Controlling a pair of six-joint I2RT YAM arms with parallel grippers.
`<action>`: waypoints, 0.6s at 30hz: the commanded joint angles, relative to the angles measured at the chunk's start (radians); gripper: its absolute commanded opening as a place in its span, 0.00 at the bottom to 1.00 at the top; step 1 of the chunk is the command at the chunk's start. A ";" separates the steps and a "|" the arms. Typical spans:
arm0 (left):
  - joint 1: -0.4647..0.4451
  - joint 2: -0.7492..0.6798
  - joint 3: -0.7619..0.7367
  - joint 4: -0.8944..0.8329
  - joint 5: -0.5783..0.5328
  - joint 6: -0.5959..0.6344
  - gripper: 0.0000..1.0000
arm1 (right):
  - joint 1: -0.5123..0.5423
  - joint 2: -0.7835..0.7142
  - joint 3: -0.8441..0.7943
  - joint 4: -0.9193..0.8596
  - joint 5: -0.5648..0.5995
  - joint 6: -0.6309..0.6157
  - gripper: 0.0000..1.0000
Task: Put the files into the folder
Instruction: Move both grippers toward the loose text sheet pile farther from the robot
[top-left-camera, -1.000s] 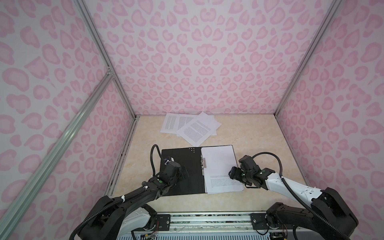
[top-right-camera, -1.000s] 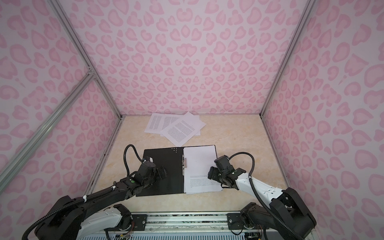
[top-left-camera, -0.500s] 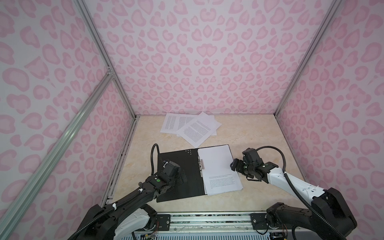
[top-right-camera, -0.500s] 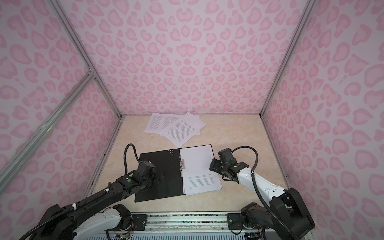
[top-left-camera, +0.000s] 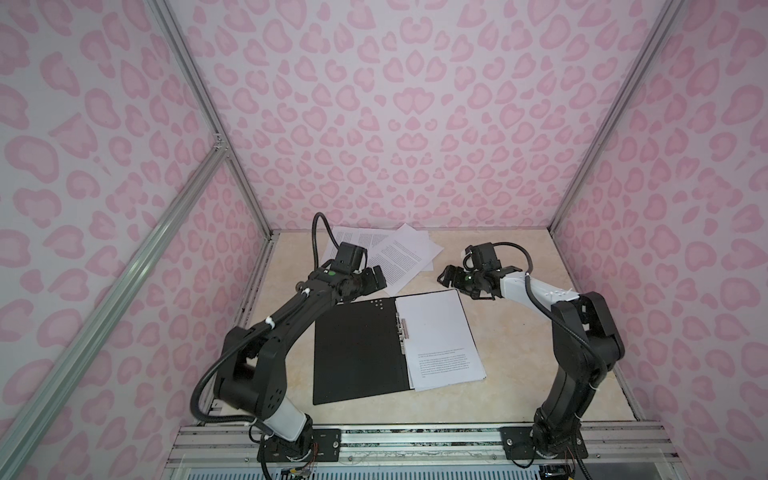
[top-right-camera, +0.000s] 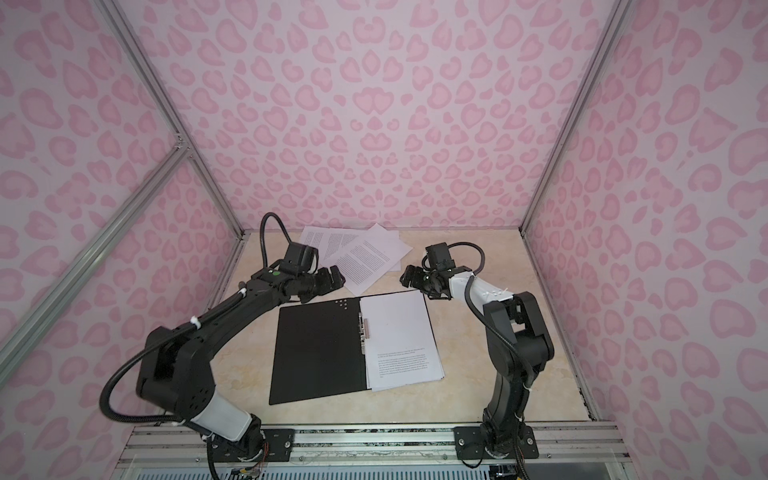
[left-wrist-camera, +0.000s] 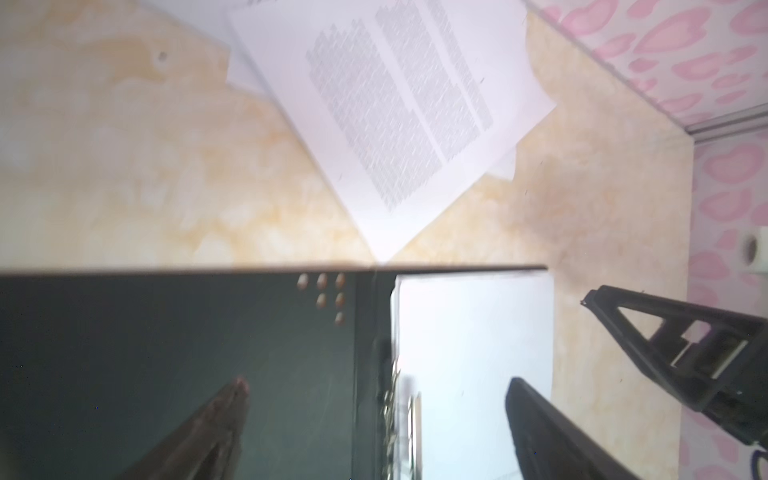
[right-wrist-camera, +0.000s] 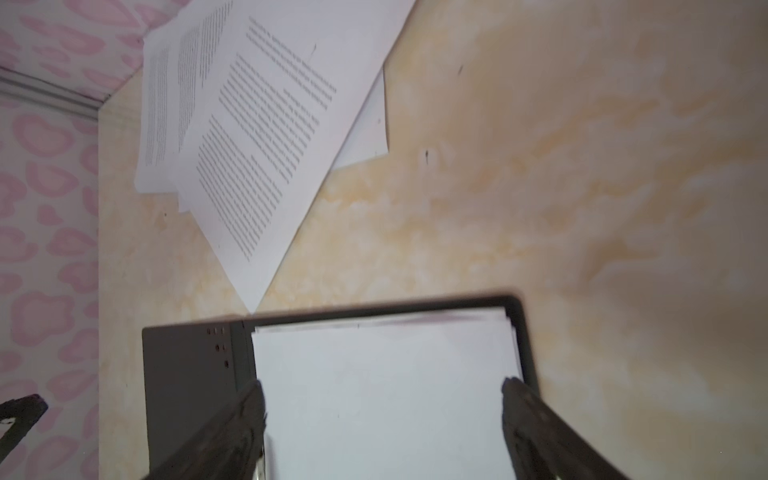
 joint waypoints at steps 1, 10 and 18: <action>0.028 0.182 0.185 0.001 0.084 0.101 0.99 | -0.039 0.130 0.122 0.096 -0.073 0.058 0.89; 0.054 0.585 0.562 -0.008 0.239 0.186 1.00 | -0.095 0.481 0.445 0.307 -0.149 0.264 0.86; 0.047 0.623 0.493 -0.009 0.239 0.167 1.00 | -0.068 0.654 0.666 0.281 -0.142 0.349 0.86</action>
